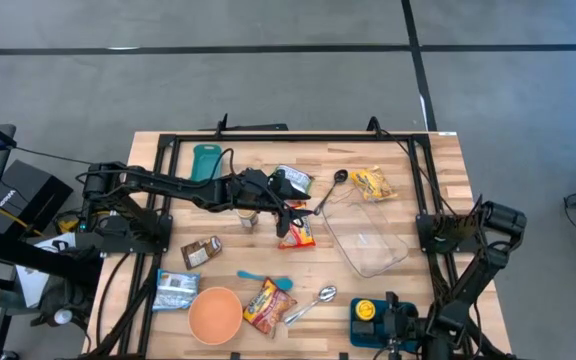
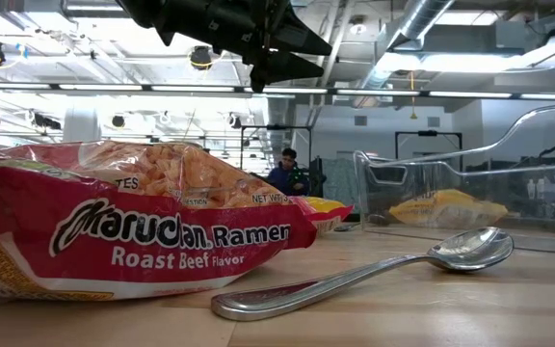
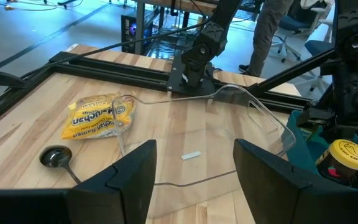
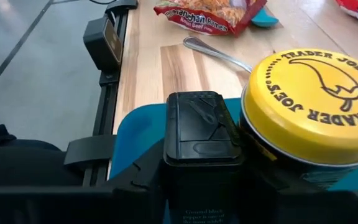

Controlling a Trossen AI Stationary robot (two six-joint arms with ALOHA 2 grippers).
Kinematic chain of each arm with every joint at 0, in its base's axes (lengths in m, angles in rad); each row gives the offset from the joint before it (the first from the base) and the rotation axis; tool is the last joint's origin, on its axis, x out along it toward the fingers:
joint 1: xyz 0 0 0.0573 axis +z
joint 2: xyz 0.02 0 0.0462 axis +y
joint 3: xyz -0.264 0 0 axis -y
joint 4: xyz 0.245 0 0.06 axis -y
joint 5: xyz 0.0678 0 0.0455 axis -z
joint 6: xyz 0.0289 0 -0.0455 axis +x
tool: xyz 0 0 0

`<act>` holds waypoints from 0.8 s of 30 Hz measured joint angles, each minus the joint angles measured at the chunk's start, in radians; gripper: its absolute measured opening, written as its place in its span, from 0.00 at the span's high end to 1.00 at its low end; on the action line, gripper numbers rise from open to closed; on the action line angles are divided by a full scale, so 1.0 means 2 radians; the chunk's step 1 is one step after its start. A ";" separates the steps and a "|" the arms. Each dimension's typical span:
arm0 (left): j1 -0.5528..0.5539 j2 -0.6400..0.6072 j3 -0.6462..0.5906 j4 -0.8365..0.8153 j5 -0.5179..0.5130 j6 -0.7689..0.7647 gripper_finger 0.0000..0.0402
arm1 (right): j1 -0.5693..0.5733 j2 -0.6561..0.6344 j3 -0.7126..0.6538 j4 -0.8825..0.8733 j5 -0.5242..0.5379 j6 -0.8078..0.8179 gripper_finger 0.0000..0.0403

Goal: Pick & Place Food Item
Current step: Put the black spice can into the blue bin

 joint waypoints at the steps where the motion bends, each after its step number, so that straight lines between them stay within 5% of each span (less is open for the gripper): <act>1: 0.000 0.000 0.000 0.000 0.000 0.000 0.48 | -0.001 0.000 0.000 0.000 -0.002 0.000 0.64; 24: 0.000 0.000 0.000 0.000 0.000 0.000 0.48 | 0.001 0.000 0.000 -0.006 -0.017 0.000 0.59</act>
